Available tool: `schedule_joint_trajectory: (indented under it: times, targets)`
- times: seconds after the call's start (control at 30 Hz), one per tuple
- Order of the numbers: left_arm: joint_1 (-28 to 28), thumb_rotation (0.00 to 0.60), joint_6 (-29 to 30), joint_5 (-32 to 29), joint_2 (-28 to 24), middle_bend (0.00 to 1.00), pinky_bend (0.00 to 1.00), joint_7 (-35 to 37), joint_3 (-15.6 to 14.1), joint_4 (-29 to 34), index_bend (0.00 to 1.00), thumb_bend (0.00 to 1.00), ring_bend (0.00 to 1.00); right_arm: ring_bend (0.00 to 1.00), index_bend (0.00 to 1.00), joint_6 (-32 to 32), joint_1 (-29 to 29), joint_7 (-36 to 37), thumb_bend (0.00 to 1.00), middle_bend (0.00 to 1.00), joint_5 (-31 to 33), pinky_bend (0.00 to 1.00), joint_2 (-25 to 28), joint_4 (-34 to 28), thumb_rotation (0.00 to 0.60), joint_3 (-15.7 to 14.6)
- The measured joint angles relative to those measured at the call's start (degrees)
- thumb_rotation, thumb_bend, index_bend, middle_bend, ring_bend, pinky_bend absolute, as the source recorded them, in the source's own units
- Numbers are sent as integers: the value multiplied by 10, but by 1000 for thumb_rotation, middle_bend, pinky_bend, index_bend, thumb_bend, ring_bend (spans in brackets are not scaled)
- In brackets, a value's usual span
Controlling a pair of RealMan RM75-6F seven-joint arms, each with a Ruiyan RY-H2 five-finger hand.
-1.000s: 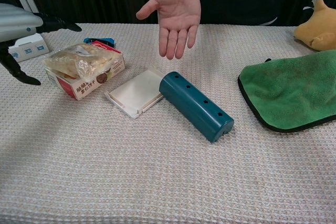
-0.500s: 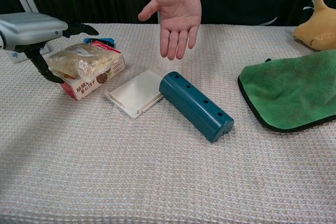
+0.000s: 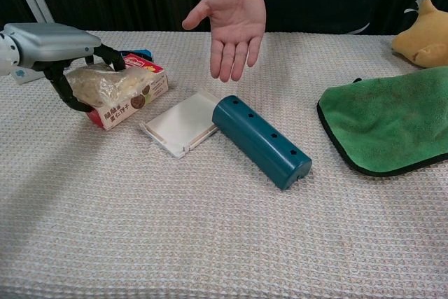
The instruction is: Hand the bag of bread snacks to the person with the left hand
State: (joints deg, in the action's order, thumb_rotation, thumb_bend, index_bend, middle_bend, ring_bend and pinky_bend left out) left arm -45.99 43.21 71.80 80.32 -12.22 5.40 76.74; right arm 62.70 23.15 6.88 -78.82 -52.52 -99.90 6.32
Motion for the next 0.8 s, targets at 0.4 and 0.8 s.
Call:
schedule_joint_trajectory:
  times: [0.4,0.8]
  targets:
    - [15,600,79,31,22,723,710,6,7,-18,729,376,611,0,0,-8,-2,-1,499,4,9,41,0,5,600,-1]
    - [20,600,157,60,-23,754,737,40,57,31,761,380,639,0,0,31,-30,4,498,5,-9,40,11,2,600,-10]
